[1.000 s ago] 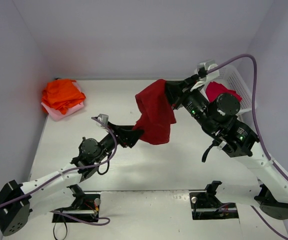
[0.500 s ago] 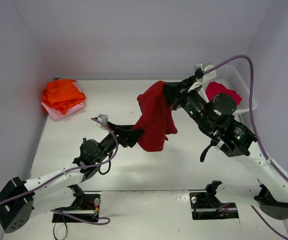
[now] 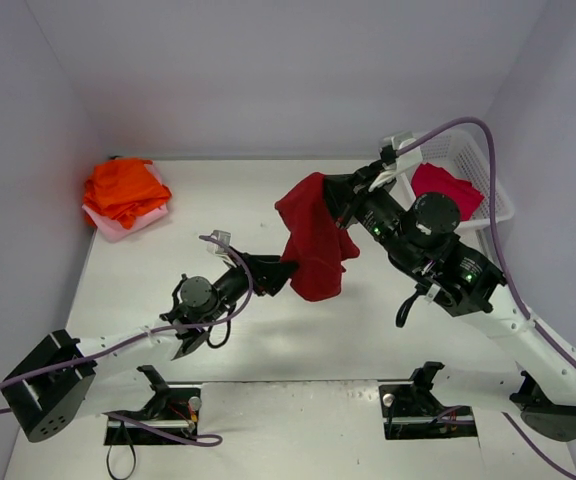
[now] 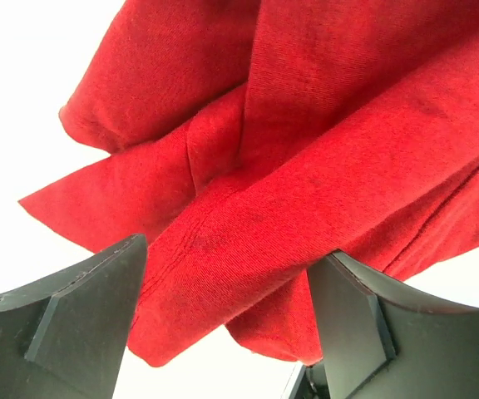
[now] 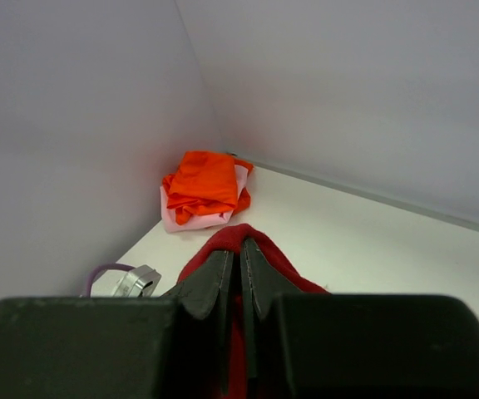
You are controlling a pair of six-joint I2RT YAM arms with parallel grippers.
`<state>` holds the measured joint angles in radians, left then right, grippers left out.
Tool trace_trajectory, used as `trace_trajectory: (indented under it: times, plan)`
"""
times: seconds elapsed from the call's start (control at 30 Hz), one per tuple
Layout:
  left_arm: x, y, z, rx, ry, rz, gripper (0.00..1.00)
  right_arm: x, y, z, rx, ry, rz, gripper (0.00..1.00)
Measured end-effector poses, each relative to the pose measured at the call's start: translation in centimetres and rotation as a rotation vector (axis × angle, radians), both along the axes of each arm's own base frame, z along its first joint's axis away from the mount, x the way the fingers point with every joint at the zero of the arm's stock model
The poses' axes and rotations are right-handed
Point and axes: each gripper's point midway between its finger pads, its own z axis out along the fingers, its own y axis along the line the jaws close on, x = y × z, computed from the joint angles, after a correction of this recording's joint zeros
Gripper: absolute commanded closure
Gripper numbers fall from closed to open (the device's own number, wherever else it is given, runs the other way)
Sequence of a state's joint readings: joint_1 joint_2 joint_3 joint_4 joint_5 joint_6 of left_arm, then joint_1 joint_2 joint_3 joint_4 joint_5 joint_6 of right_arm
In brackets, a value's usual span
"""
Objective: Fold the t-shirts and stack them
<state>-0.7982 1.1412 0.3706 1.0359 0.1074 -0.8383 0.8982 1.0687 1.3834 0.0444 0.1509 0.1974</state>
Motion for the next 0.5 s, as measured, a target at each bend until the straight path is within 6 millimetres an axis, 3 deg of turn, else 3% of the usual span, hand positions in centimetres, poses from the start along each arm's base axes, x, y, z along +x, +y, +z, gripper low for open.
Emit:
trace_trajectory:
  times: [0.1,0.13,0.23,0.5]
  plan:
    - [-0.2,-0.2,0.2,-0.008,-0.003,-0.006,0.29,0.0,0.0,-0.1,0.001,0.002,-0.001,1.0]
    - [-0.2,-0.2,0.3,-0.011,-0.006,-0.007,0.43,0.0,0.0,0.0,0.003,0.001,0.0,1.0]
    - [-0.2,-0.2,0.5,-0.021,-0.008,-0.009,1.0,0.0,0.0,0.0,0.005,0.0,-0.001,1.0]
    - [-0.2,0.5,1.6,-0.036,-0.029,0.02,1.0,0.0,-0.1,-1.3,-0.006,0.017,-0.001,1.0]
